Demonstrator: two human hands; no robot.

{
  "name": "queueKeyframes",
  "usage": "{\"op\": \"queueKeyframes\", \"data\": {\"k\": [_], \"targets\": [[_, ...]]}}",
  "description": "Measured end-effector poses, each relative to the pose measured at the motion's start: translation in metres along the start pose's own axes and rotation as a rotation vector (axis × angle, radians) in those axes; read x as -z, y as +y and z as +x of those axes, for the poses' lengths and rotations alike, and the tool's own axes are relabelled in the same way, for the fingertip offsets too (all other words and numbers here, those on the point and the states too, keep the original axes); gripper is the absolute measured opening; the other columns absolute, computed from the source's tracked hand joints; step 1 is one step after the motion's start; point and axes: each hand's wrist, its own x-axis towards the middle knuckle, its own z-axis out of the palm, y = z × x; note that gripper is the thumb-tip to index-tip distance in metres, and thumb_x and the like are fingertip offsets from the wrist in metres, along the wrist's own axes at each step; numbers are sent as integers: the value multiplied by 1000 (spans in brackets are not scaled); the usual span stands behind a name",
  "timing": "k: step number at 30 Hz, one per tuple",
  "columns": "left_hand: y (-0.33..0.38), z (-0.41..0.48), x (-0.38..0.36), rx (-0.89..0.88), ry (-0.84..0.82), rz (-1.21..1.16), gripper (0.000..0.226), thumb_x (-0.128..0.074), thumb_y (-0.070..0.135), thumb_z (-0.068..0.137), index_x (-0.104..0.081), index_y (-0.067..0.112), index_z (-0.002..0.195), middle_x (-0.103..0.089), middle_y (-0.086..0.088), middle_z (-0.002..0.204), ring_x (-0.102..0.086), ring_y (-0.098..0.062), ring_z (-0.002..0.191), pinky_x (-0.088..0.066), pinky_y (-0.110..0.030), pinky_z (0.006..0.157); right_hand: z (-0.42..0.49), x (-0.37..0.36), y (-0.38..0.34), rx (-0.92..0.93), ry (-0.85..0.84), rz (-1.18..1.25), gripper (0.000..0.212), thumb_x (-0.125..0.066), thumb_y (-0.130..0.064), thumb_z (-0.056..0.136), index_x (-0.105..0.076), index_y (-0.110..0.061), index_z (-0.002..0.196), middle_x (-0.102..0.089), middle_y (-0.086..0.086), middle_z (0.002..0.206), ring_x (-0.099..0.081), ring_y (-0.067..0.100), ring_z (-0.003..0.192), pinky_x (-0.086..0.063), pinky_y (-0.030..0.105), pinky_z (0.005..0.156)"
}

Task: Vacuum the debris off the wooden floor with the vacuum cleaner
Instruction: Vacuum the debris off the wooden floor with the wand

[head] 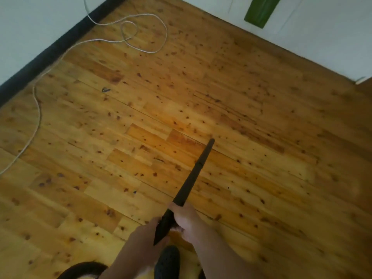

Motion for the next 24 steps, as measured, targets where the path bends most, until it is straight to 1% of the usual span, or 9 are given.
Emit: {"op": "queueKeyframes", "data": {"k": [2,4,6,9,13,15,19,21,24], "targets": [[8,2,-3,30,-24,15,21,-58,32,97,-47,27,115,-64,7,95,-61,-7,77,-39,-14,57,1,13,-1,3,2,-3,29,-57,-28,98,-50,-8,118,-64,13,102,-68,29,91,-60,42,78],[19,5,-9,24,-49,50,19,-59,30,96,-48,24,110,-64,4,92,-59,-7,71,-39,-14,54,-2,29,2,-10,-7,35,22,-58,-27,98,-50,-10,111,-64,11,99,-68,28,91,-60,44,79],[28,6,-14,25,-78,71,20,-59,28,97,-47,24,112,-65,3,92,-58,-6,67,-40,-14,54,-6,40,6,-25,-20,51,22,-57,-28,98,-50,-11,109,-64,10,101,-67,25,90,-61,37,74],[41,10,-22,47,-125,126,22,-59,26,97,-46,22,114,-65,2,93,-57,-7,68,-38,-14,54,-7,56,12,-68,-53,113,29,-59,-27,98,-49,-9,119,-63,11,111,-67,22,93,-58,27,61],[62,19,-29,89,-134,242,25,-59,23,97,-45,24,117,-62,4,91,-54,-5,66,-39,-13,54,-6,74,13,-75,-92,249,31,-62,-20,96,-48,-10,122,-63,10,116,-65,22,101,-60,32,73],[76,26,-35,107,-130,306,21,-58,23,97,-45,23,113,-62,3,93,-54,-5,66,-39,-13,53,-5,84,12,-74,-110,297,31,-63,-18,95,-49,-10,122,-63,10,117,-65,23,103,-59,33,71],[103,36,-46,108,-126,384,20,-58,25,97,-45,21,111,-64,1,99,-60,-11,76,-42,-16,58,-5,110,10,-57,-130,363,32,-63,-21,95,-48,-11,121,-64,10,116,-66,25,102,-60,41,82],[117,39,-53,110,-108,403,24,-58,29,97,-44,21,115,-66,1,101,-64,-14,80,-46,-18,60,-5,125,8,-27,-144,371,33,-63,-22,95,-47,-12,122,-64,10,116,-68,25,100,-60,39,81],[137,42,-67,78,-44,477,36,-56,33,98,-40,25,128,-67,4,101,-65,-14,78,-48,-20,61,-7,148,3,-29,-188,368,34,-61,-24,97,-46,-14,126,-66,9,116,-69,24,98,-60,35,78]]}}
